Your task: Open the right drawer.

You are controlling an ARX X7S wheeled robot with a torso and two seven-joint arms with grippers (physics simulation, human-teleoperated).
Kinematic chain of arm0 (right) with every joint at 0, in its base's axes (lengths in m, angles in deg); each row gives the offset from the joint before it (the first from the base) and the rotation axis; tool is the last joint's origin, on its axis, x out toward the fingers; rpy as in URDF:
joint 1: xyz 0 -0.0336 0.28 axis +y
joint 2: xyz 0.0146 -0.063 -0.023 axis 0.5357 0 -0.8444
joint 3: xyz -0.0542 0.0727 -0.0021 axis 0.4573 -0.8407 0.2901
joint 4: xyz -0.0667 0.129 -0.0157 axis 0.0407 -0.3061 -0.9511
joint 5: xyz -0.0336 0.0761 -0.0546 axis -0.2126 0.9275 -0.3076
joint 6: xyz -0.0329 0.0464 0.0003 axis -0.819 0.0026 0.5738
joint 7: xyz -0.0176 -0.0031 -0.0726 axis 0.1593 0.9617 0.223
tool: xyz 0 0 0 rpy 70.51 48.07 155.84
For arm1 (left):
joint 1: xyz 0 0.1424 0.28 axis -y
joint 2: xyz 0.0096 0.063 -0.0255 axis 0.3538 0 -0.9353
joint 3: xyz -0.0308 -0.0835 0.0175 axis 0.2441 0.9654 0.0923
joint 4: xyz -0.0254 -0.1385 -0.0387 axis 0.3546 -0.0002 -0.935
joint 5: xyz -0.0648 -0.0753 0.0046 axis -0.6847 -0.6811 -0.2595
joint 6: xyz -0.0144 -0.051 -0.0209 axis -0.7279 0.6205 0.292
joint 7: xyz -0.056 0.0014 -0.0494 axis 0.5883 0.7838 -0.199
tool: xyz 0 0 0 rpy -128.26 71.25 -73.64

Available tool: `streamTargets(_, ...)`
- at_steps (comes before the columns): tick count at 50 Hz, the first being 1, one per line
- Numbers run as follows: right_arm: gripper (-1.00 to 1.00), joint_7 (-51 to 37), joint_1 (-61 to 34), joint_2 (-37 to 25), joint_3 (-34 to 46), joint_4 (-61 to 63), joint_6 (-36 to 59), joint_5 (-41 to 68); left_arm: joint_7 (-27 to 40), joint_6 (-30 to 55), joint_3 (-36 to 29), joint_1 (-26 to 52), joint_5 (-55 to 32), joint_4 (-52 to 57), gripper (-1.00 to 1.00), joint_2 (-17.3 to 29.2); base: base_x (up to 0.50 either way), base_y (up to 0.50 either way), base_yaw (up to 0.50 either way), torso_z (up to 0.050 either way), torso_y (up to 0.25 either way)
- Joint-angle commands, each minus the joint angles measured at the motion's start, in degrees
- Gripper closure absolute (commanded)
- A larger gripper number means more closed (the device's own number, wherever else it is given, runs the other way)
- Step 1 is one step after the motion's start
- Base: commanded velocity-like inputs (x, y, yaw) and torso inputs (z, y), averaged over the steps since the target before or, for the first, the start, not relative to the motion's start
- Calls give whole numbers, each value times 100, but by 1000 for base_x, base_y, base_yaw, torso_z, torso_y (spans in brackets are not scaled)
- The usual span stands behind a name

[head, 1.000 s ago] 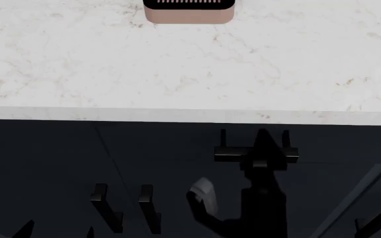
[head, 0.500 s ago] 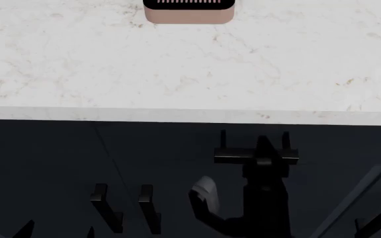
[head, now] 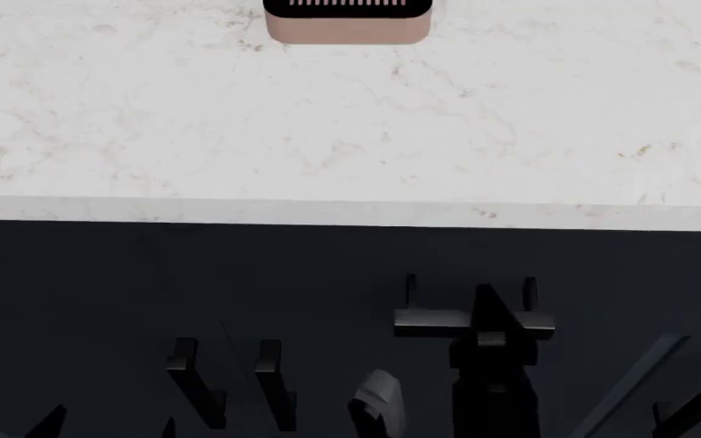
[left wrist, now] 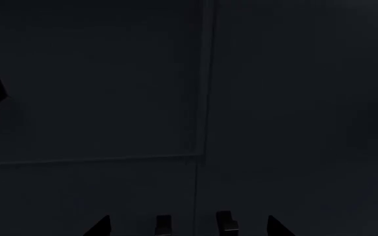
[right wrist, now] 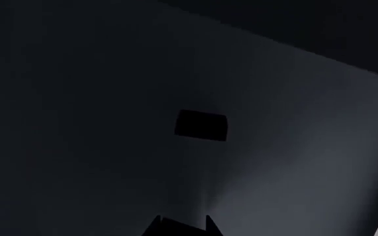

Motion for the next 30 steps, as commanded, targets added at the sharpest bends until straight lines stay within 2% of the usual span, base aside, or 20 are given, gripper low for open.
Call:
streamTargets(1,100,299,322,-160,344,726,228,-534,10,73,-43,20,-5,19,-100,15,0,0,3,0,0)
streamTargets(7,100,530,767,-417,466,1260,588,-854,14,62,-46,27,-20,8,-100,19,0,0,2,0,0)
streamTargets(30,100,743,987,-567,550,1649,825,-1131,57,52,-82,37,-18,0,-100,41,0,1,2,0,0)
